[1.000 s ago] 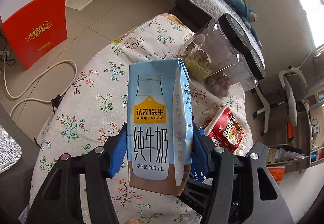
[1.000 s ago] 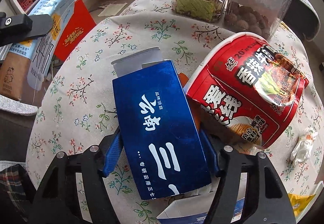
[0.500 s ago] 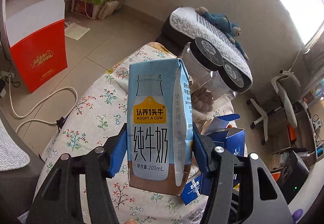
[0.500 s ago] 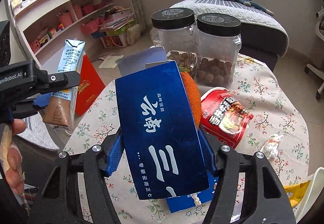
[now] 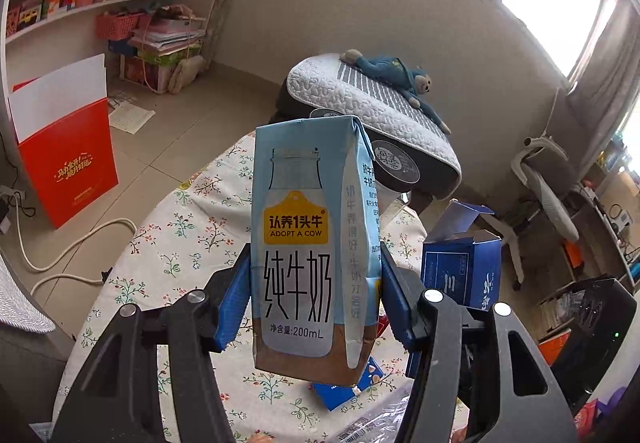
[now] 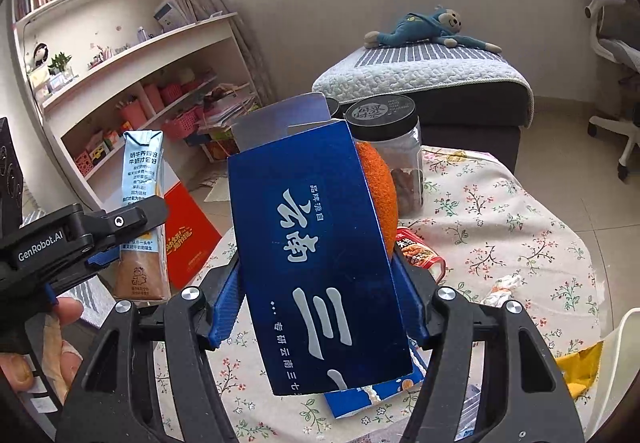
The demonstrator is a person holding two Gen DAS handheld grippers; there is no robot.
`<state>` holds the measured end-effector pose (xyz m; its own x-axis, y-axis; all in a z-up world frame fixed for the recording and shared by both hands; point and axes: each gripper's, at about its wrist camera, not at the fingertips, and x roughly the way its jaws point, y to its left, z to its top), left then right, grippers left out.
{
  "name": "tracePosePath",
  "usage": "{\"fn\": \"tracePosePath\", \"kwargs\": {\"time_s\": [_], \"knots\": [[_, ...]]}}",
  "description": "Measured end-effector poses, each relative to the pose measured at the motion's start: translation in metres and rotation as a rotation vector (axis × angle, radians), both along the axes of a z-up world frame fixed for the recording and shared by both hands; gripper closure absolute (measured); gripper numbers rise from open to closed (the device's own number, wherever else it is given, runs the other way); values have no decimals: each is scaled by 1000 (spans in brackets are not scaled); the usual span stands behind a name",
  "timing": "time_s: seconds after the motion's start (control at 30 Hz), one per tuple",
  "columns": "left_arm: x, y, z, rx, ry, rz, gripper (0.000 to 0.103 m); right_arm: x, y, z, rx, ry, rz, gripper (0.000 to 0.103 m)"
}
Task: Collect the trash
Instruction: 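Lift the milk carton with the left tool while the right tool lifts the blue box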
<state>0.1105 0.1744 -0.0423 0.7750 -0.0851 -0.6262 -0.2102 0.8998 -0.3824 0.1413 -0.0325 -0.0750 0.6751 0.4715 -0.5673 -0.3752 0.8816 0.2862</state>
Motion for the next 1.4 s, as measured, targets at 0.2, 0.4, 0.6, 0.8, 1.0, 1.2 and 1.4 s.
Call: {"fn": "tracePosePath", "kwargs": {"time_s": [0.2, 0.4, 0.6, 0.8, 1.0, 1.2, 1.4], "knots": [[-5, -23, 12, 72, -71, 3, 45, -16, -18, 14, -38, -125, -63, 40], [-13, -51, 24, 149, -153, -10, 45, -25, -36, 27, -87, -229, -141, 40], [-19, -78, 29, 204, -216, -41, 45, -32, -58, 35, -99, -265, -204, 41], [-29, -90, 36, 225, -288, -41, 45, -45, -79, 47, -95, -323, -255, 40], [-27, -95, 33, 236, -272, -50, 45, -42, -88, 42, -39, -266, -208, 40], [-20, -79, 19, 222, -185, -29, 45, -15, -75, 2, 10, 25, -85, 40], [-13, -60, 6, 163, -115, -20, 45, -4, -61, -39, -50, 192, -38, 39]]}}
